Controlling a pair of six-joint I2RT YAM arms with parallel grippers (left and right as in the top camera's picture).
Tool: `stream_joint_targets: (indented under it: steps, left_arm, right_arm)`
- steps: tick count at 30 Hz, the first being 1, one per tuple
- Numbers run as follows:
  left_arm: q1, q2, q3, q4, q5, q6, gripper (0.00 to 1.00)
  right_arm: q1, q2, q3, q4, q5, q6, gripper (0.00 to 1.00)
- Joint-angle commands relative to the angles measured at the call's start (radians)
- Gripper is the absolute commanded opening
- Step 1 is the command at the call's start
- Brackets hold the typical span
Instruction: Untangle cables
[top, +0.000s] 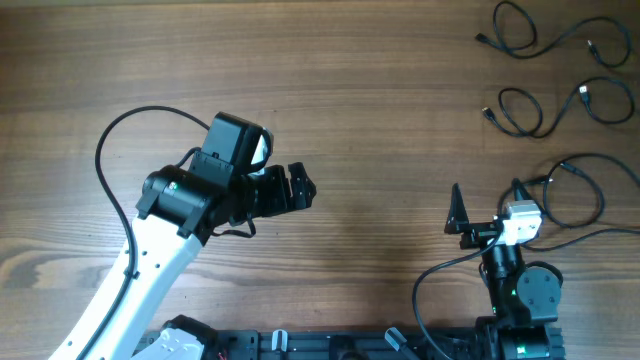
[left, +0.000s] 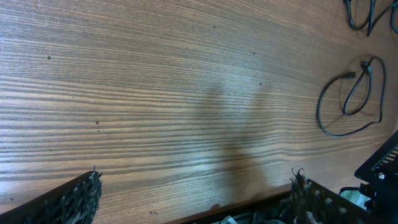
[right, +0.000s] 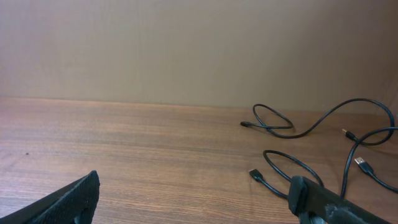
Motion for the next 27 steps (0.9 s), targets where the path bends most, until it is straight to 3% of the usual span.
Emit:
stream_joint_targets:
  steps: [1,21,27]
  left_arm:
    - [-0.004,0.005,0.018,0.003,-0.010,0.015,1.00]
    - [-0.004,0.015,0.016,-0.039,-0.010,0.016,1.00]
    - [-0.004,-0.032,-0.070,-0.005,-0.018,0.016,1.00]
  right_arm:
    - [-0.005,-0.010,-0.001,0.003,-0.005,0.020,1.00]
    - [-0.005,-0.010,-0.001,0.003,-0.005,0.020,1.00]
    - [-0.005,-0.010,-0.001,0.003,-0.005,0.020,1.00]
